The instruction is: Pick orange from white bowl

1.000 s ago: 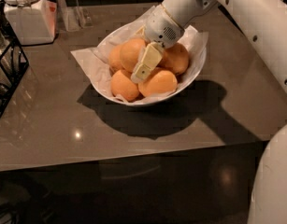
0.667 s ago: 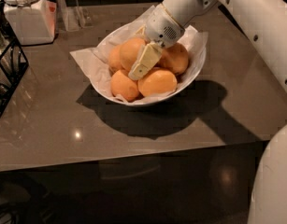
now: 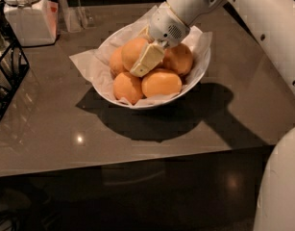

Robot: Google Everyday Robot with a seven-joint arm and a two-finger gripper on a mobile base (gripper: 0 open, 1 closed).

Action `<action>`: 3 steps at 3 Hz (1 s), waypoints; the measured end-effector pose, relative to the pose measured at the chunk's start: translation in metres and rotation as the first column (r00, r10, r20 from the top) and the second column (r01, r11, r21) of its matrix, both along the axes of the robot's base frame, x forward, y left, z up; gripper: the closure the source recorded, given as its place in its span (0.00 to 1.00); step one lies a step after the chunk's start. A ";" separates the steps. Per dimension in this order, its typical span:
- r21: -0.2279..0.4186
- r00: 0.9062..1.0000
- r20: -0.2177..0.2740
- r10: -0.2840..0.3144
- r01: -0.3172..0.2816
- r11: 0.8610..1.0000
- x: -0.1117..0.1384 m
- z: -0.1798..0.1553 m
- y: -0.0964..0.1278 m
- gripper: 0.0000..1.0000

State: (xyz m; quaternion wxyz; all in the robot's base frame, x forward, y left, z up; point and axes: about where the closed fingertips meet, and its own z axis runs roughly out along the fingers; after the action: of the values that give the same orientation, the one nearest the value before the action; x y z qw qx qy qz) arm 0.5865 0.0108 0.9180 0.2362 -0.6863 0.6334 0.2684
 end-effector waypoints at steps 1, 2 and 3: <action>0.000 1.000 0.000 0.000 0.000 1.000 -0.001 0.002 0.000 1.00; 0.006 0.994 0.108 -0.009 0.009 1.000 -0.017 0.030 -0.002 1.00; 0.004 0.971 0.237 -0.041 0.041 0.999 -0.052 0.071 -0.012 1.00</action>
Offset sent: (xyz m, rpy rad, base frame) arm -0.0536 -0.0126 0.0974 0.0129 -0.3407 -0.0297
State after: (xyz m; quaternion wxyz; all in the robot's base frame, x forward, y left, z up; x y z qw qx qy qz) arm 0.5346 -0.0011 0.9887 0.3154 -0.7004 0.6147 0.1792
